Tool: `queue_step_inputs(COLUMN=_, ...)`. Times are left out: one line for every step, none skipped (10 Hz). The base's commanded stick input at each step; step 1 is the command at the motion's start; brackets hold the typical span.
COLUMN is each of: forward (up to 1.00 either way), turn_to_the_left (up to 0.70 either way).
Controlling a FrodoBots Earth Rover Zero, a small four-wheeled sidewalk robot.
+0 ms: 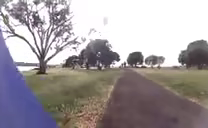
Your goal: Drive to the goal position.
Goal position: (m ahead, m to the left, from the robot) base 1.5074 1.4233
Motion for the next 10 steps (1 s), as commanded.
queue_step_inputs(forward=0.7, turn_to_the_left=-0.14)
queue_step_inputs(forward=0.7, turn_to_the_left=-0.14)
queue_step_inputs(forward=0.7, turn_to_the_left=-0.14)
queue_step_inputs(forward=0.7, turn_to_the_left=-0.09)
queue_step_inputs(forward=0.7, turn_to_the_left=-0.02)
queue_step_inputs(forward=0.7, turn_to_the_left=0.0)
queue_step_inputs(forward=0.7, turn_to_the_left=0.0)
queue_step_inputs(forward=0.7, turn_to_the_left=0.0)
queue_step_inputs(forward=0.7, turn_to_the_left=0.0)
queue_step_inputs(forward=0.7, turn_to_the_left=0.0)
